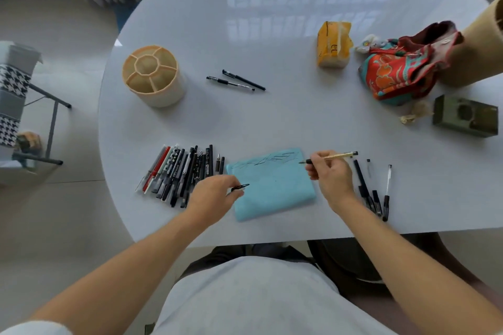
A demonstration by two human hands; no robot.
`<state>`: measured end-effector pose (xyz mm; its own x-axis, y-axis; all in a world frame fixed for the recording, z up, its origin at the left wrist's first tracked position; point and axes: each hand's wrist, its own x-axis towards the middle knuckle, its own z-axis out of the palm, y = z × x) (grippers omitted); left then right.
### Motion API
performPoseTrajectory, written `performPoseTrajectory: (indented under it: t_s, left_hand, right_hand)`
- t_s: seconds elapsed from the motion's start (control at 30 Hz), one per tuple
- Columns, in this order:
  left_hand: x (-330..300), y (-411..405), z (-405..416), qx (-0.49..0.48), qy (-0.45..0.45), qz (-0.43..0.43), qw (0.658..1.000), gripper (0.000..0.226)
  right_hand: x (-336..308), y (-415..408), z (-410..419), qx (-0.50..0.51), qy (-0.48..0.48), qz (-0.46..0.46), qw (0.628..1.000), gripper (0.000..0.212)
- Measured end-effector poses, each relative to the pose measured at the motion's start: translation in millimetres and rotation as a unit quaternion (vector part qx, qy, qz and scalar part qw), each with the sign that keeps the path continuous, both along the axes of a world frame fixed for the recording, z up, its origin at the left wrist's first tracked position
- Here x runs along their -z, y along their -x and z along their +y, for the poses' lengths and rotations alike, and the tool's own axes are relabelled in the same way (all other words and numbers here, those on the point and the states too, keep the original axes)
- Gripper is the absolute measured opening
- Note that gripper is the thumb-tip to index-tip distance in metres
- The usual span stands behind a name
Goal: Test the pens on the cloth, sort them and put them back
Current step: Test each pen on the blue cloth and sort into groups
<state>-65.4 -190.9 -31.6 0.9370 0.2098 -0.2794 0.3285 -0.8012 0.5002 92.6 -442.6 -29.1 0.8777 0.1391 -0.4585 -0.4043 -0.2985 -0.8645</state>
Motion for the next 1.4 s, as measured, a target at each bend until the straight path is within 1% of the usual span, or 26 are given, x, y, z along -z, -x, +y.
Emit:
performPoseTrajectory:
  t_s: [0.03,0.1,0.2,0.27,0.33,0.47,0.57,0.63,0.7,0.8,0.87,0.93,1.07,1.17,1.23,1.3,1.4]
  left_hand:
    - [1.2,-3.9,-8.3,0.02,0.008,-0.007,1.0,0.019]
    - [5.0,-13.2,-25.2,0.059,0.022,-0.016,0.998,0.021]
    - [15.2,-23.1,-39.2,0.101,0.023,-0.006,0.995,0.023]
    - [20.9,-27.0,-41.1,0.116,0.019,0.004,0.993,0.024]
    - [25.2,-27.5,-39.1,0.111,0.016,0.011,0.994,0.025]
    - [28.0,-25.3,-37.6,0.097,0.018,0.015,0.995,0.023]
    - [27.3,-25.7,-38.3,0.085,0.018,0.027,0.996,0.02]
    - [26.9,-26.2,-38.6,0.078,0.017,0.032,0.996,0.019]
    - [26.2,-27.0,-38.4,0.069,0.019,0.039,0.997,0.018]
    - [23.0,-29.9,-37.3,0.05,0.04,0.042,0.997,0.018]
    - [19.5,-32.2,-37.7,0.03,0.061,0.037,0.997,0.017]
    - [16.2,-33.7,-40.3,0.016,0.069,0.032,0.997,0.017]
    - [9.0,-35.9,-49.6,-0.005,0.09,0.015,0.996,0.018]
    - [3.0,-40.0,-57.5,0.006,0.09,0.012,0.996,0.016]
    - [0.5,-43.1,-61.2,0.022,0.084,0.021,0.996,0.013]
    - [-0.7,-46.0,-63.7,0.029,0.094,0.024,0.995,0.011]
    - [-3.7,-51.0,-70.0,0.048,0.084,0.011,0.995,0.011]
  right_hand:
    - [3.2,0.6,8.5,-0.021,0.006,-0.011,1.0,0.007]
    - [11.4,2.8,25.7,-0.072,0.053,-0.042,0.995,0.01]
    - [24.1,6.8,38.0,-0.127,0.116,-0.095,0.981,0.011]
    - [29.8,9.9,41.1,-0.161,0.158,-0.129,0.966,0.008]
    - [33.4,12.5,43.1,-0.192,0.192,-0.146,0.951,0.005]
    - [37.3,10.0,43.5,-0.203,0.193,-0.163,0.946,0.005]
    - [37.7,3.7,41.0,-0.169,0.199,-0.17,0.95,0.002]
    - [36.0,0.5,38.2,-0.15,0.188,-0.148,0.959,0.002]
    - [32.1,-0.9,36.3,-0.123,0.161,-0.115,0.973,0.007]
    - [21.3,0.7,32.6,-0.076,0.053,-0.034,0.995,0.006]
    - [13.5,7.5,27.3,-0.088,-0.025,0.019,0.996,0.004]
    - [8.1,15.9,21.4,-0.109,-0.067,0.056,0.99,0.002]
    - [2.9,25.8,16.2,-0.124,-0.086,0.074,0.986,0.003]
    - [3.0,28.1,14.9,-0.136,-0.097,0.086,0.982,0.006]
    - [2.8,30.2,13.6,-0.143,-0.104,0.087,0.98,0.003]
    - [1.9,34.9,11.5,-0.123,-0.111,0.078,0.983,0.006]
    - [0.9,43.2,7.9,-0.077,-0.101,0.056,0.99,0.005]
